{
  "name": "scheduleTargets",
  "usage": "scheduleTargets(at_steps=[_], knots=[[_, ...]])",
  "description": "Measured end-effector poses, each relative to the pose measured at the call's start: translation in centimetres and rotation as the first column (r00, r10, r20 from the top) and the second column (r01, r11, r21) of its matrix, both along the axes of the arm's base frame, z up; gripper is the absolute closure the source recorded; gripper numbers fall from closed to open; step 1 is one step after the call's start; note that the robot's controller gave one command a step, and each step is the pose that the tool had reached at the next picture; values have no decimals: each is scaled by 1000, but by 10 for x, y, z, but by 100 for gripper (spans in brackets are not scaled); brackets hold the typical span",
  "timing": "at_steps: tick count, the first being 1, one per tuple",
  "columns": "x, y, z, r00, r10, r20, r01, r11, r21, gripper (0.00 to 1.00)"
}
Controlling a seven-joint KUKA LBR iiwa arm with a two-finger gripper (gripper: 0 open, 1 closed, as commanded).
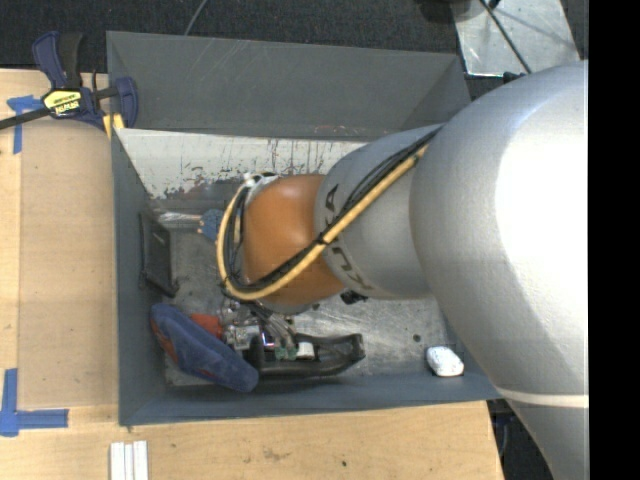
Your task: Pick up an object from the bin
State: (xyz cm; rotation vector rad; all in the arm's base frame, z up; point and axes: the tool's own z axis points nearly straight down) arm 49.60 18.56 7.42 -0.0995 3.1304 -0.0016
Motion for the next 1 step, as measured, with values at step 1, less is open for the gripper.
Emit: scheduleTargets(at_steps=[1], knots=[[-4, 1, 23, 994, 109, -3, -109, 994, 2, 100]])
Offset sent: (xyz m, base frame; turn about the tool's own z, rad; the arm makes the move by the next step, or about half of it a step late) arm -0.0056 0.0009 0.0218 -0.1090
